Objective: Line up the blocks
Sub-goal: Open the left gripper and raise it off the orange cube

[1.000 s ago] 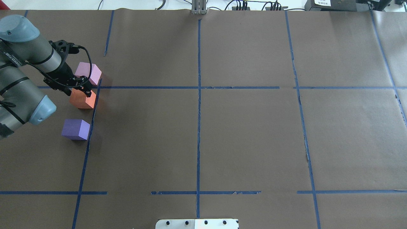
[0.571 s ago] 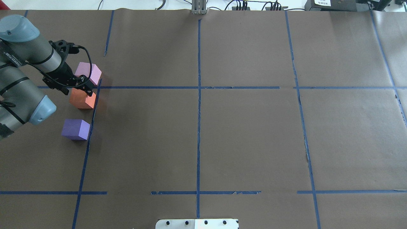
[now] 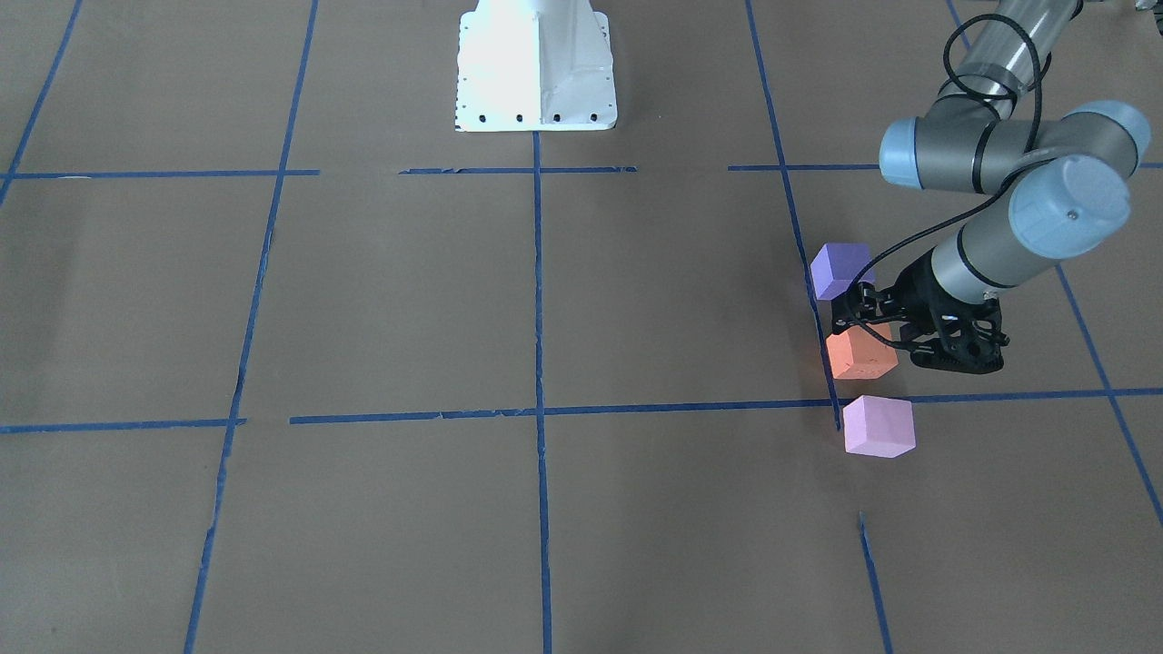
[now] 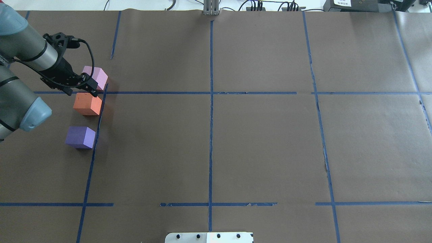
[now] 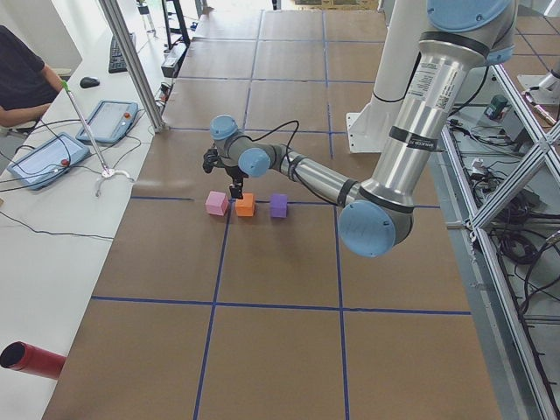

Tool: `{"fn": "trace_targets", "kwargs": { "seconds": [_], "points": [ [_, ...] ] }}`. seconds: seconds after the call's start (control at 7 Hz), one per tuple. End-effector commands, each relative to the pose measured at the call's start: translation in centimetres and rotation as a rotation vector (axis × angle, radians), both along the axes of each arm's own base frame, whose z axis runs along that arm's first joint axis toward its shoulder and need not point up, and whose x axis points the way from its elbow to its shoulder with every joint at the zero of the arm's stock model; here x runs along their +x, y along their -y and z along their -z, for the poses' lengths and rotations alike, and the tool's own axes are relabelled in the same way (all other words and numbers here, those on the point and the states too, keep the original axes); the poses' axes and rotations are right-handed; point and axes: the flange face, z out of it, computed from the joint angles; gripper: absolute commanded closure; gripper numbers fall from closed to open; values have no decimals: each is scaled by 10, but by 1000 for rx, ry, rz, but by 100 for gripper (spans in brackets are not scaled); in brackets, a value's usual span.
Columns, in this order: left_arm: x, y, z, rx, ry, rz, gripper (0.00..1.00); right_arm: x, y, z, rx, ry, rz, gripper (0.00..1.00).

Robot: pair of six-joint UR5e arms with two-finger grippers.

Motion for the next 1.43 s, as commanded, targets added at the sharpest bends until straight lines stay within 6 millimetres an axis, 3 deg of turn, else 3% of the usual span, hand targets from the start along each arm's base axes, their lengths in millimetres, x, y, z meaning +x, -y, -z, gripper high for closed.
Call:
{"fn": "trace_targets", "kwargs": {
  "seconds": [0.0, 0.14, 0.29, 0.57, 0.71, 0.86, 1.0, 1.14, 1.29],
  "points": [
    [-96, 17, 27, 28, 10, 127, 0, 0, 0, 0, 1, 0, 1, 0],
    [-142, 29, 24, 92, 25, 145, 0, 0, 0, 0, 0, 0, 0, 0],
    [-184, 36, 3, 145, 64, 122, 0, 0, 0, 0, 0, 0, 0, 0],
    [-253, 17, -73, 222, 246, 94, 0, 0, 0, 0, 0, 0, 0, 0],
    [-285, 8, -128, 190, 270, 101, 0, 0, 0, 0, 1, 0, 1, 0],
    [-307, -9, -182, 185, 271, 125, 0, 0, 0, 0, 0, 0, 0, 0],
    [-310, -34, -228, 191, 266, 131, 0, 0, 0, 0, 1, 0, 1, 0],
    [-309, -40, -247, 176, 248, 126, 0, 1, 0, 0, 1, 0, -1, 0],
    [-307, -42, -250, 161, 224, 122, 0, 0, 0, 0, 0, 0, 0, 0]
  ]
}}
